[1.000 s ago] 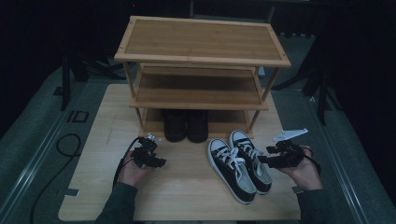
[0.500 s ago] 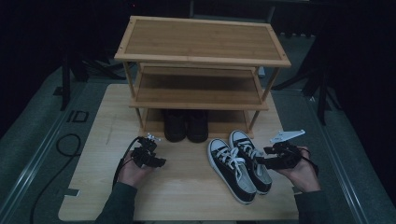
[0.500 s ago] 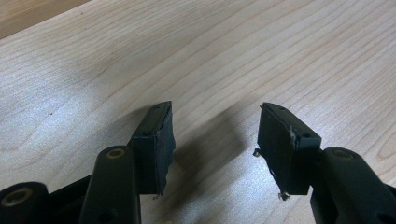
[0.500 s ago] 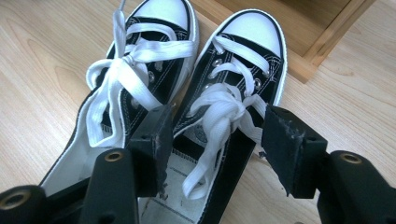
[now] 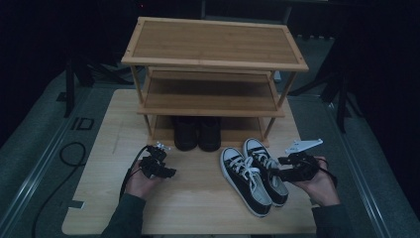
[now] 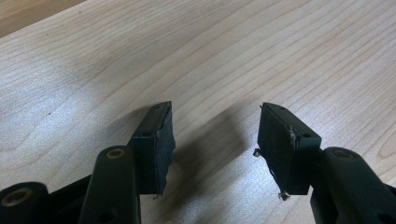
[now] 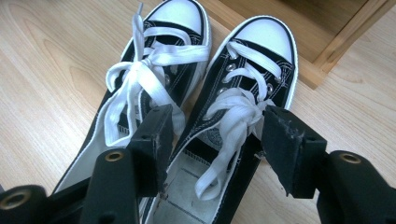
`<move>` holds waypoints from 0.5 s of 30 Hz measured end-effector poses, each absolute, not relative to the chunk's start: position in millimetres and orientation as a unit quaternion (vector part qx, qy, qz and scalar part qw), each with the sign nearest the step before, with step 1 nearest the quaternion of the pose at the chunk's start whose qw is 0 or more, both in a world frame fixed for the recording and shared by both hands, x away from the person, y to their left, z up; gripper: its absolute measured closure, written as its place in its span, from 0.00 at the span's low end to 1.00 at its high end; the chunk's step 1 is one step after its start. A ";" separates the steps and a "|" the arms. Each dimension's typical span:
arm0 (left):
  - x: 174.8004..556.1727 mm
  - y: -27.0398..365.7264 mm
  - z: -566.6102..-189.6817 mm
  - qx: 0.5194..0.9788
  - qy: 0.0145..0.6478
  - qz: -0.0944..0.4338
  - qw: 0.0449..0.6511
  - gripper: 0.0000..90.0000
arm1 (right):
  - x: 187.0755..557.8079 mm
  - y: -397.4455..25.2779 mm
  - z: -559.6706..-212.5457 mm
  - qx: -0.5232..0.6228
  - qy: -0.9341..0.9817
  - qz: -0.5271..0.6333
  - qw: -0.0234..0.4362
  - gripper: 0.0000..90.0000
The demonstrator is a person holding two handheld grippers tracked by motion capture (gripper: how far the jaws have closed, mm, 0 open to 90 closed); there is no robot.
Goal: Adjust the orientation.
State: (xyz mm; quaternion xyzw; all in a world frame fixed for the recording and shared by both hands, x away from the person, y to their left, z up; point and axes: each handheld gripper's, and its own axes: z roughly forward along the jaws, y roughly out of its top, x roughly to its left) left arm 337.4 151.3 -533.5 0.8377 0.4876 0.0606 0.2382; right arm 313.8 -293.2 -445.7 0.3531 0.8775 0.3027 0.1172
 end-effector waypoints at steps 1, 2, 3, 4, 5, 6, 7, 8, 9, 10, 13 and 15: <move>337.5 151.6 -533.4 0.838 0.487 0.061 0.238 0.51 | 313.1 -292.3 -445.0 0.351 0.879 0.302 0.116 0.49; 337.5 151.6 -533.4 0.838 0.487 0.061 0.238 0.51 | 313.1 -292.3 -445.0 0.351 0.879 0.302 0.116 0.49; 337.4 151.5 -533.4 0.837 0.488 0.061 0.240 0.51 | 312.3 -291.0 -444.9 0.348 0.880 0.301 0.115 0.50; 337.4 151.5 -533.4 0.837 0.488 0.061 0.240 0.51 | 312.3 -291.0 -444.9 0.348 0.880 0.301 0.115 0.50; 337.4 151.6 -533.3 0.838 0.488 0.061 0.238 0.51 | 311.6 -289.6 -445.1 0.346 0.881 0.301 0.114 0.50; 337.4 151.6 -533.3 0.838 0.488 0.061 0.238 0.51 | 311.6 -289.6 -445.1 0.346 0.881 0.301 0.114 0.50; 337.4 151.4 -533.3 0.838 0.487 0.061 0.238 0.51 | 310.8 -288.4 -445.4 0.344 0.882 0.300 0.114 0.50; 337.4 151.4 -533.3 0.838 0.487 0.061 0.238 0.51 | 310.8 -288.4 -445.4 0.344 0.882 0.300 0.114 0.50; 337.5 151.3 -533.2 0.838 0.487 0.061 0.238 0.51 | 310.3 -287.4 -446.1 0.343 0.884 0.298 0.112 0.50; 337.5 151.3 -533.2 0.838 0.487 0.061 0.238 0.51 | 310.3 -287.4 -446.1 0.343 0.884 0.298 0.112 0.50; 337.8 151.4 -533.5 0.837 0.489 0.060 0.240 0.51 | 308.7 -285.1 -447.3 0.341 0.885 0.297 0.110 0.50; 337.8 151.3 -533.6 0.837 0.489 0.060 0.239 0.51 | 308.0 -284.4 -447.7 0.340 0.886 0.296 0.110 0.49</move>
